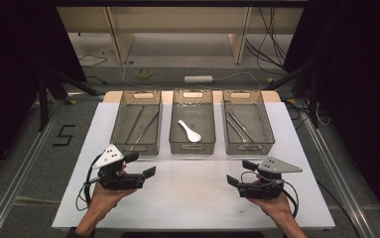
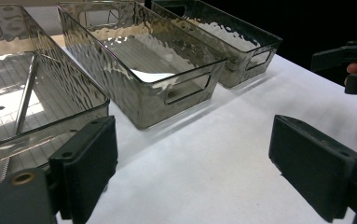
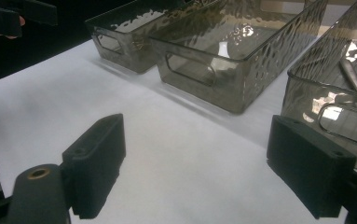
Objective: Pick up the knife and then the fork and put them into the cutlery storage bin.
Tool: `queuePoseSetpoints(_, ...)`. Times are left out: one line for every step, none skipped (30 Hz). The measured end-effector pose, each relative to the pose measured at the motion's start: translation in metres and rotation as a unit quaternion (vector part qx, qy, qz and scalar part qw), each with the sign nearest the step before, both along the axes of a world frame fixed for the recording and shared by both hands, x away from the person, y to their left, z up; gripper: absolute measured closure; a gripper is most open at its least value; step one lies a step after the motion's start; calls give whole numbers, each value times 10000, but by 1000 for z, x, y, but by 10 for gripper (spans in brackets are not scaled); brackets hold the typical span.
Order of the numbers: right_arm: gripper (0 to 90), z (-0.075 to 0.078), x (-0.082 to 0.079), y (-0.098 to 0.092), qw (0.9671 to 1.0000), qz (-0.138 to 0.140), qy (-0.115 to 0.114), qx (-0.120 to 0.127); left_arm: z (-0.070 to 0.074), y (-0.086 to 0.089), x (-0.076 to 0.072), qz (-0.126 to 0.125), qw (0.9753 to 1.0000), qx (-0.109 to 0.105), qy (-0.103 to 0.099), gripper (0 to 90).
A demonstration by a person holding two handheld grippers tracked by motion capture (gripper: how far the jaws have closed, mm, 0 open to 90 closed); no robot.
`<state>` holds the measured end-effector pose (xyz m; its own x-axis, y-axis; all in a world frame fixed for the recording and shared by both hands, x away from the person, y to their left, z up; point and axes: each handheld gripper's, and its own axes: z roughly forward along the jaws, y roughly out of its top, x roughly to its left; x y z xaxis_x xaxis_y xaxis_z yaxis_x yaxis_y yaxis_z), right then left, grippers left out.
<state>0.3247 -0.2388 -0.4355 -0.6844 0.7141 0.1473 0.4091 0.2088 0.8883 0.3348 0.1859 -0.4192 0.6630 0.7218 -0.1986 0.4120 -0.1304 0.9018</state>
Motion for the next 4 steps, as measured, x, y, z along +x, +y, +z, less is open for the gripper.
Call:
queuePoseSetpoints(204,0,0,0,10000,0,-2,-3,0,0,0,0,10000,4,-6,148)
queuePoseSetpoints(204,0,0,0,10000,2,-2,-5,0,0,0,-1,10000,5,-5,148)
queuePoseSetpoints(204,0,0,0,10000,4,0,-10,0,0,0,-3,10000,8,-10,148)
queuePoseSetpoints(204,0,0,0,10000,9,-1,-11,0,0,0,-1,10000,7,-9,148)
